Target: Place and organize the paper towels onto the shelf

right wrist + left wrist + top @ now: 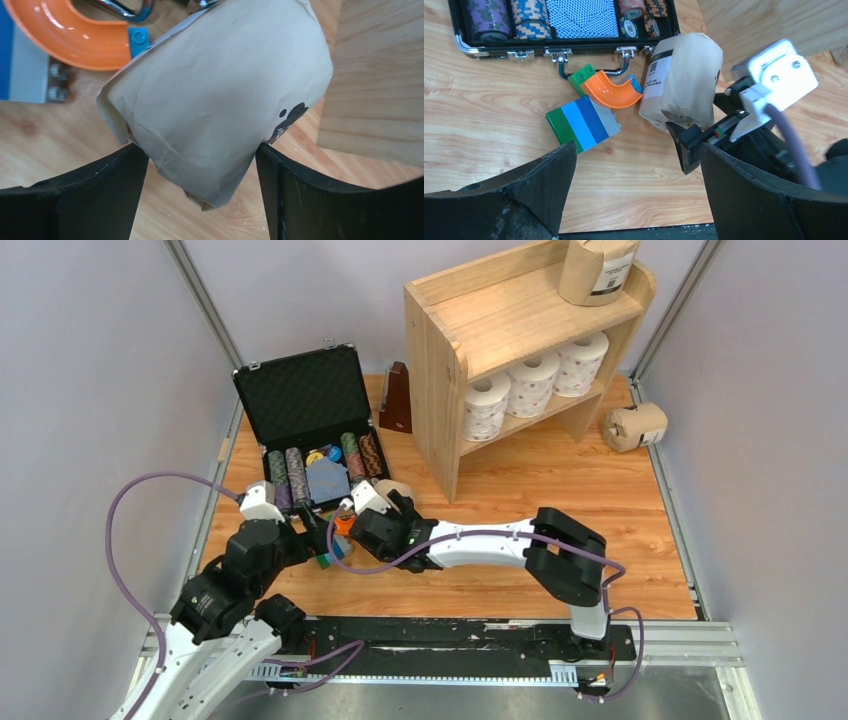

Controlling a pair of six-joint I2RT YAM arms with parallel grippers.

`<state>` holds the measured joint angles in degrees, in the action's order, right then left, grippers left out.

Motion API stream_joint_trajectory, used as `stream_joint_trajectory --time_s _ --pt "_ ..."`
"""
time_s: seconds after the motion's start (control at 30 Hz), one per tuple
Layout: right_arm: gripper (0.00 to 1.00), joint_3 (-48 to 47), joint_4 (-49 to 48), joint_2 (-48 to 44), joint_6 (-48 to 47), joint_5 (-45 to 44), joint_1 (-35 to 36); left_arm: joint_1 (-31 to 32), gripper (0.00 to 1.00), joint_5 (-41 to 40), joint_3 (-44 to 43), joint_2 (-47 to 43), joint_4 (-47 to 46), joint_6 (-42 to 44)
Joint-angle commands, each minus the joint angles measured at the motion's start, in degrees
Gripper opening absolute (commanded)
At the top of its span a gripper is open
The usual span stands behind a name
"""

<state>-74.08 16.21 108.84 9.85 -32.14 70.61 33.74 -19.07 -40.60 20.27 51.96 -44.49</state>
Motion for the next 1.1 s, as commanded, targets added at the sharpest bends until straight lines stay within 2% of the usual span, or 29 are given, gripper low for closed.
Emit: stream_joint_trajectory --time_s 0.0,0.17,0.23,0.33,0.57,0.7,0.87,1.07 --pt "0.75 -5.15 0.22 5.28 -0.6 -10.85 0.32 0.18 1.0 -3.32 -2.27 -1.98 1.1 1.33" --pt "0.45 -6.96 1.03 6.12 -0.97 -11.2 0.32 0.18 1.0 -4.94 -2.52 -3.45 0.87 3.09" --pt "0.37 -7.63 2.59 4.93 -0.35 -9.45 0.32 0.18 1.0 -5.53 -2.65 -3.73 0.6 4.44" --pt "0.3 -8.43 6.28 2.08 1.92 -5.65 0.32 0.11 1.0 -6.12 -2.71 -3.58 0.06 7.24" --pt "0.22 -12.25 25.36 -5.13 10.85 11.6 -1.83 0.11 1.0 -5.88 -2.36 -3.05 -4.1 13.07" --pt "0.2 -9.75 35.85 -11.12 18.26 23.95 -6.31 0.19 1.0 -4.93 -2.01 -1.94 -6.52 17.73" --pt "0.21 -2.9 42.68 -19.92 23.87 40.04 -14.65 0.17 1.0 -3.52 -1.37 -1.17 -7.95 19.93" --pt "0.25 6.14 44.91 -29.71 23.19 50.39 -29.2 0.15 1.0 -2.04 -0.13 -1.63 -9.54 21.2"
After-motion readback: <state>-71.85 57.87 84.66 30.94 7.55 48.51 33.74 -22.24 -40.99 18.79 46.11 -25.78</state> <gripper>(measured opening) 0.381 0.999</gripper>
